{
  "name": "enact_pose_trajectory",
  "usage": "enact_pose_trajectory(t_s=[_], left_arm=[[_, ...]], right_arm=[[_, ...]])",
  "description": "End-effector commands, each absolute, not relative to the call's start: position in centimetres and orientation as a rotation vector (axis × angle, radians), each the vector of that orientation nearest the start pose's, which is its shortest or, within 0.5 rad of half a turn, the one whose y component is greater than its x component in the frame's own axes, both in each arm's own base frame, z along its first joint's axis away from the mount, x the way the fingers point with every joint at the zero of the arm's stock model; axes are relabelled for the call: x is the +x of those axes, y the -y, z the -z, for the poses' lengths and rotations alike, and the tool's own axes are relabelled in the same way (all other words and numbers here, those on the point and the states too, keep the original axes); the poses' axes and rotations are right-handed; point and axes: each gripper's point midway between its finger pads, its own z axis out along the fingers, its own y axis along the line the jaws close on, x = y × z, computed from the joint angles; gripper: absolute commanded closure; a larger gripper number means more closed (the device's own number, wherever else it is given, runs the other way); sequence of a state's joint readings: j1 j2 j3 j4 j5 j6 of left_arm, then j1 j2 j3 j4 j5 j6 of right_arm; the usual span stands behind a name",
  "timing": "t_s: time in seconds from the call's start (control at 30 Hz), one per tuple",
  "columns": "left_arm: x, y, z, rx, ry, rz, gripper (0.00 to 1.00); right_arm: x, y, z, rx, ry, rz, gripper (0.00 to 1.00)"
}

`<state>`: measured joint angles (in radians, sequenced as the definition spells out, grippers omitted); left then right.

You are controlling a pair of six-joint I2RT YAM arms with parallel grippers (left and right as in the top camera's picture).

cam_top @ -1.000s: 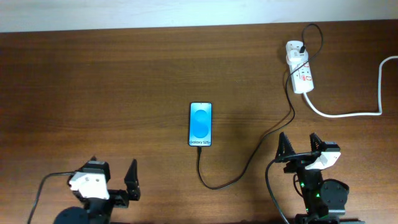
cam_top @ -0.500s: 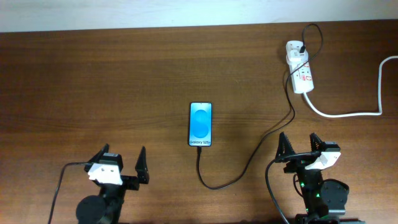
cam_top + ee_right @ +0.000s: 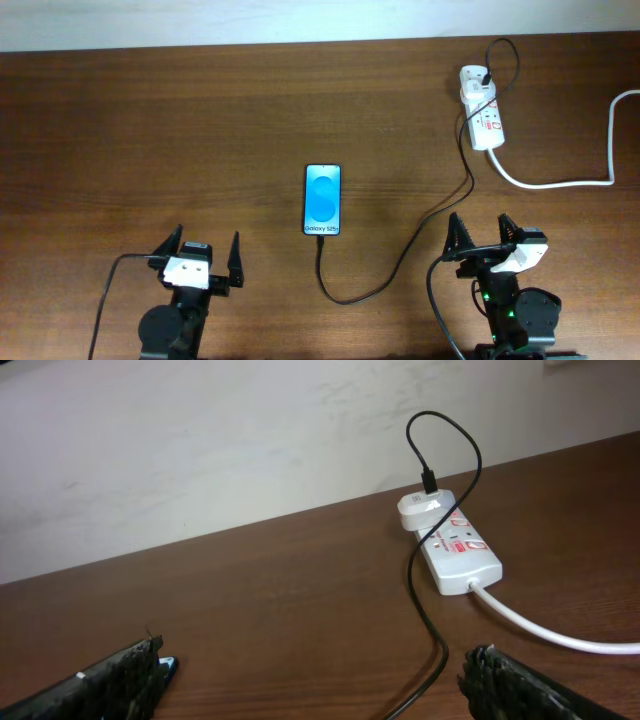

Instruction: Plug charger to phone and switch on socket

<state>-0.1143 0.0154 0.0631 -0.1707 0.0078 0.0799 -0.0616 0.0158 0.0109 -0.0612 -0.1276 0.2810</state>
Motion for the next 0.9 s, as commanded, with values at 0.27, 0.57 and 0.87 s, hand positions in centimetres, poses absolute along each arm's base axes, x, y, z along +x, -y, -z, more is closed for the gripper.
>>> enact_pose_trajectory(t_s=[0.27,0.57,0.87], left_arm=[[24.52,1.87,-15.62,0.174,-1.641,-0.048,0.01],[24.54,1.55,-15.62,0.164,-1.642,-0.057,0.01],[24.54,1.55,-15.62,0.164,-1.642,-0.057,0.01]], right_arm=[[24.58,-0.78,-15.84,0.181,-1.635,-0.275,0.02],[24.58,-0.78,-15.84,0.181,-1.635,-0.275,0.02],[24.58,-0.78,-15.84,0.181,-1.635,-0.275,0.02]])
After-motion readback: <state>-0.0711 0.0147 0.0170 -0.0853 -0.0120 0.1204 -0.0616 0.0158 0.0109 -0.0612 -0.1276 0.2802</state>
